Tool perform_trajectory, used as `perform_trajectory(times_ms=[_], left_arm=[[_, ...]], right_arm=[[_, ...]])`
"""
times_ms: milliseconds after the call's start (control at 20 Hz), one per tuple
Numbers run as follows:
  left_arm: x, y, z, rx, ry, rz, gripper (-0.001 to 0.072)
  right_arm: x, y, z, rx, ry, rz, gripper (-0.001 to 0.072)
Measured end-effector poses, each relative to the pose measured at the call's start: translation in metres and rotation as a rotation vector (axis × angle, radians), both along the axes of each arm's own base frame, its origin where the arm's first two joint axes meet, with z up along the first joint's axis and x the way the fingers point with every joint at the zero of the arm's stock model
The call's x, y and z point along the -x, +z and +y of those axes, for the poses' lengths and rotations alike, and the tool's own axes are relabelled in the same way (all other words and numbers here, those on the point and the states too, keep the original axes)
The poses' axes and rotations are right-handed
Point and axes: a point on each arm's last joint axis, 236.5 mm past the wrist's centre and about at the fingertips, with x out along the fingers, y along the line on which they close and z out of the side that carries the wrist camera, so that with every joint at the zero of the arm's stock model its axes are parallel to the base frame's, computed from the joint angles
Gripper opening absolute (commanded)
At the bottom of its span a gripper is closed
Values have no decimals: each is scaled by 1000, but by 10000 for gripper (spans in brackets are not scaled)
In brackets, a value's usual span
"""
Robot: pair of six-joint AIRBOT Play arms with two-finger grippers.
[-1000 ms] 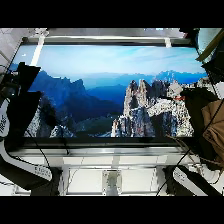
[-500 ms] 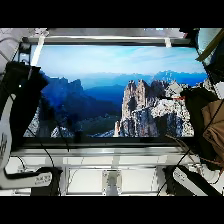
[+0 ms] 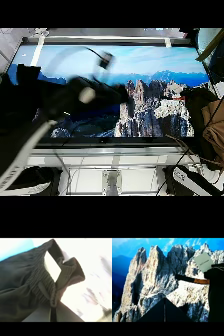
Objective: Fold the clothes and pants, and hang the long-sleeved shirts on hangers.
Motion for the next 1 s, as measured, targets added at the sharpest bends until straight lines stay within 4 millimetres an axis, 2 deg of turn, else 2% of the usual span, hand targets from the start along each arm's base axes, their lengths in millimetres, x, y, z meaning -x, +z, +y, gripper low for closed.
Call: perform_trajectory(times_ms=[100,200,250,300,350,400,450,550,600,700,800,900,1000], left_arm=[[46,-42,-61,-12,-136,48,8],[78,-68,-106,24,-213,71,9],[86,-73,-121,46,-231,70,9],[90,-75,-132,70,-237,71,24],[87,-72,-138,90,-233,64,267],[78,-64,-139,108,-222,49,660],[63,-53,-133,115,-200,23,688],[24,-30,-97,69,-134,-33,700],[0,-20,-65,10,-84,-62,700],[-47,-6,19,-141,55,-96,699],[-82,0,116,-270,235,-81,699],[-99,-8,206,-359,408,-20,699],[-101,-23,285,-417,560,58,699]], right_arm=[[-9,-11,-1,-18,6,23,17],[-18,-21,2,-48,20,47,42],[-22,-27,3,-62,25,60,139],[-26,-31,3,-74,29,68,297],[-30,-37,4,-86,33,81,352],[-33,-42,4,-94,35,92,352],[-35,-48,3,-101,36,106,351],[-38,-63,3,-119,38,142,351],[-37,-73,3,-124,35,167,352],[-30,-102,4,-150,35,247,351],[-18,-139,8,-182,32,346,352],[-4,-178,14,-225,32,441,351],[9,-216,26,-288,27,508,352]])
